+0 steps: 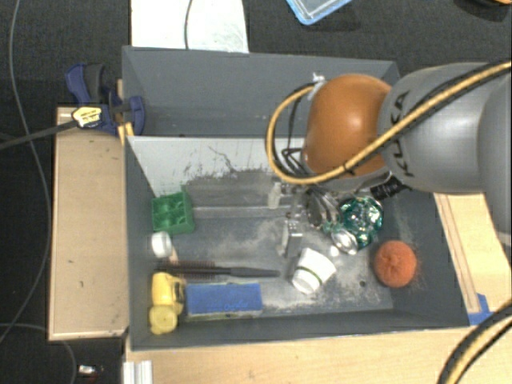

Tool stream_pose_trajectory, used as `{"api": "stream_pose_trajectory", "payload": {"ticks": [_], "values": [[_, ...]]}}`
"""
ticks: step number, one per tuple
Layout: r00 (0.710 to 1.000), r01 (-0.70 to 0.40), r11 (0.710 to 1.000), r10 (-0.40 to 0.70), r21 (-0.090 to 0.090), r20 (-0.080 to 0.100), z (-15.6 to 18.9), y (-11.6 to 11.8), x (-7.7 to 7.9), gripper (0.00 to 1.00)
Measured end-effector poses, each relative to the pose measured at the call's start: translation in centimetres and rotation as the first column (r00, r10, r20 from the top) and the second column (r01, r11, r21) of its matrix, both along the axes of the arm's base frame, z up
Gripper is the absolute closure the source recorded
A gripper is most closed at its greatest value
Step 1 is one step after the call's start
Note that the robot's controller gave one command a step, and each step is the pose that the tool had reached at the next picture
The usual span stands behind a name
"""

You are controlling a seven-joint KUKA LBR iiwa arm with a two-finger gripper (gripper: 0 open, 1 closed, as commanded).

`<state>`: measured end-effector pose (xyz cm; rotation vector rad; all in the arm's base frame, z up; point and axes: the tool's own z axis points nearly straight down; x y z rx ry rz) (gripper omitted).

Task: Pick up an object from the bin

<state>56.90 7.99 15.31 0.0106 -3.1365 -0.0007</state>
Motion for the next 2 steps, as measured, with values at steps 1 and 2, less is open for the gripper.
{"api": "stream_pose_trajectory", "payload": {"ticks": [1, 2], "values": [[1.000, 0.002, 1.000, -0.002, 0.001, 0.008, 0.5, 0.0, 0.2, 0.00], [0.999, 0.033, 0.999, -0.033, 0.002, 0.012, -5.4, 3.0, -3.5, 0.00]]}}
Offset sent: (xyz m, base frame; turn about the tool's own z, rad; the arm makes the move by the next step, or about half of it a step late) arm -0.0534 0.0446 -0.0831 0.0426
